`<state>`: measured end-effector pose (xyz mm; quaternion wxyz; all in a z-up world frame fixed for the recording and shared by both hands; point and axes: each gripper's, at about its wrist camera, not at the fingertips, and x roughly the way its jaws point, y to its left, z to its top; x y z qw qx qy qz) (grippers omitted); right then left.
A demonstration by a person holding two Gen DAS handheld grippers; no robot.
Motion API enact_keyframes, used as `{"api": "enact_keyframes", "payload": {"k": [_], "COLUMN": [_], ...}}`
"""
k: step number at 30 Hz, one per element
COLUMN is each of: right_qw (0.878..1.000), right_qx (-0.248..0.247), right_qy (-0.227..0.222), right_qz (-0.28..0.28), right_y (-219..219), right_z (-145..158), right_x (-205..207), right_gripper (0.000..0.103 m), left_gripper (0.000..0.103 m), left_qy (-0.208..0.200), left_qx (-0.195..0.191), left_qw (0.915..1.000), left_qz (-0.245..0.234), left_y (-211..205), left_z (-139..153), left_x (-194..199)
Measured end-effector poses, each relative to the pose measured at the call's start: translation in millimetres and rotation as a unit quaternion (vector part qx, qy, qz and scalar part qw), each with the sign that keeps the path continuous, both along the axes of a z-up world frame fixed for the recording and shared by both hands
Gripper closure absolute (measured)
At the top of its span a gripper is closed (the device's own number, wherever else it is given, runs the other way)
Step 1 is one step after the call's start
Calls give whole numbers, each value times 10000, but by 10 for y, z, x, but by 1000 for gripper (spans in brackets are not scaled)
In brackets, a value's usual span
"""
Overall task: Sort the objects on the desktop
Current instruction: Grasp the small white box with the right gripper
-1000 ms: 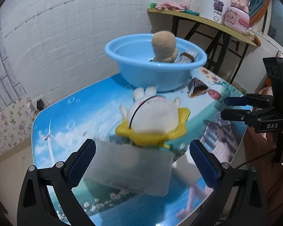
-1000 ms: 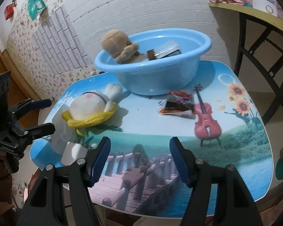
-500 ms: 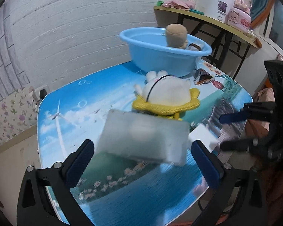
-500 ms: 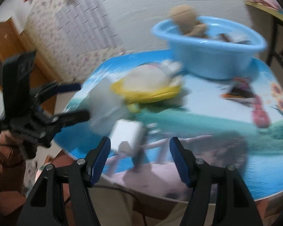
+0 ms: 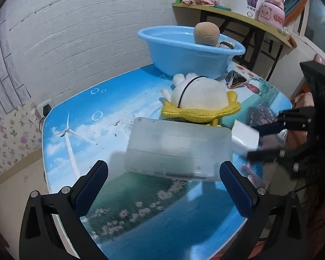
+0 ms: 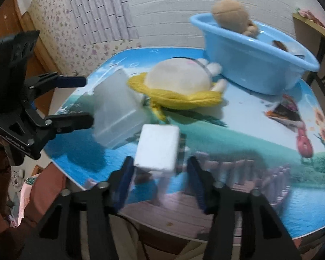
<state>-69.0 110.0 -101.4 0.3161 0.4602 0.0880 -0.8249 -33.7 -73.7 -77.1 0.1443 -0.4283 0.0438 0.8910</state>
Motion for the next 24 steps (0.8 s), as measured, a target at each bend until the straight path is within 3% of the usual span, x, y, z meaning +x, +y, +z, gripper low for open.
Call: {"api": "enact_keyframes", "payload": {"k": [8, 10, 12, 19, 24], "right_qw": [9974, 9979, 9984, 9984, 9969], "right_qx": [56, -3, -2, 197, 472], "right_qy": [22, 176, 365, 523, 607], "right_qz": [-722, -627, -432, 119, 177], "right_y": [420, 402, 325, -76, -241], "right_z": [46, 131, 207, 214, 179], "right_x": [-158, -103, -30, 9, -100], "right_gripper": [58, 54, 41, 40, 39], "left_gripper": [0, 0, 0, 0, 0], "left_qy": [-47, -79, -87, -80, -159], "left_qx": [-82, -106, -30, 92, 154], "left_qw": [9997, 9994, 9991, 9961, 9896], "left_qz": [-217, -316, -406, -874, -1419], "left_y": [-101, -114, -133, -75, 39], "left_z": [-34, -62, -66, -87, -108], "left_x": [-64, -80, -102, -172, -221]}}
